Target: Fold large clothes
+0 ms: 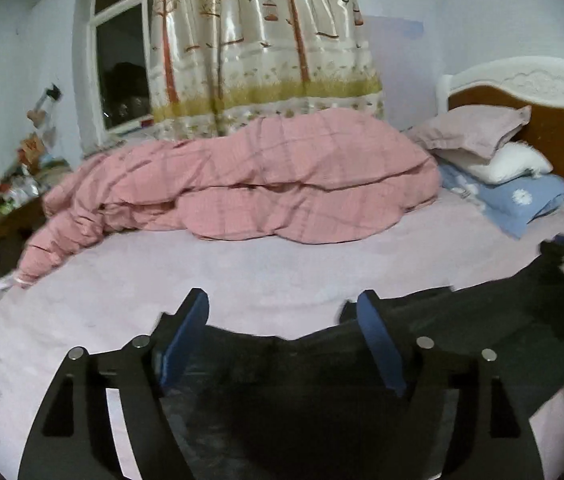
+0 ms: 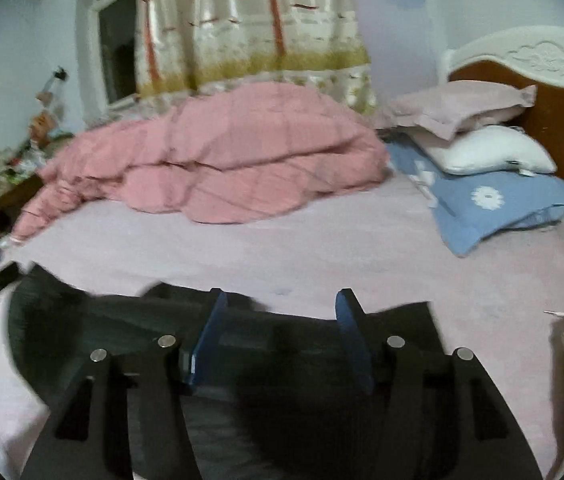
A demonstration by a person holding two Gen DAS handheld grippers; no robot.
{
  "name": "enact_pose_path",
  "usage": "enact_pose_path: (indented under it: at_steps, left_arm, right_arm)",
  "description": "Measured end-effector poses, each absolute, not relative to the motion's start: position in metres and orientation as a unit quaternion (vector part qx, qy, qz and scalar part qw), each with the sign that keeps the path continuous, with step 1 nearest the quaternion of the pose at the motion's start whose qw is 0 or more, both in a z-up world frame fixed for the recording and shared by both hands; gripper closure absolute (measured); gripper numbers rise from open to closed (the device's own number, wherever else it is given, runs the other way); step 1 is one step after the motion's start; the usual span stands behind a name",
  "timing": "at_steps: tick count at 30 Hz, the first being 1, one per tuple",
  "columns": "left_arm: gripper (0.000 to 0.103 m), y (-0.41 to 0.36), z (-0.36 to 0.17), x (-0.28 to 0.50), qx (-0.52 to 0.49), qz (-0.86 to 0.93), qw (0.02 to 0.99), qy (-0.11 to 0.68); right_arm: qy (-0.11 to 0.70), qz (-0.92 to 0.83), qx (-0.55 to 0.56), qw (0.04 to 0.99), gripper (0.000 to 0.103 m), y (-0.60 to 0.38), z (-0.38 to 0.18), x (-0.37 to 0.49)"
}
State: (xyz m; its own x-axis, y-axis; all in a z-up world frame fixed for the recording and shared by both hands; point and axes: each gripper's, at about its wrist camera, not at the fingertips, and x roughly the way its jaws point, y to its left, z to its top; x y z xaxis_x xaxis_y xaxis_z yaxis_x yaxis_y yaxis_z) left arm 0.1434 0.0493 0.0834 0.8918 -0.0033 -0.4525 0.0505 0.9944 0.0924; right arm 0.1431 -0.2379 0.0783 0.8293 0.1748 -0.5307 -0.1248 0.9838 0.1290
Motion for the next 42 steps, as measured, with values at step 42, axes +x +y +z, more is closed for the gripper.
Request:
enact_pose_path:
  at_steps: [42]
  left_arm:
    - [0.008,0.152,0.003,0.186,-0.067,0.032,0.952,0.295]
  right_arm:
    - [0.353,-0.014,0.152,0.923,0.008,-0.337,-0.023,0.180]
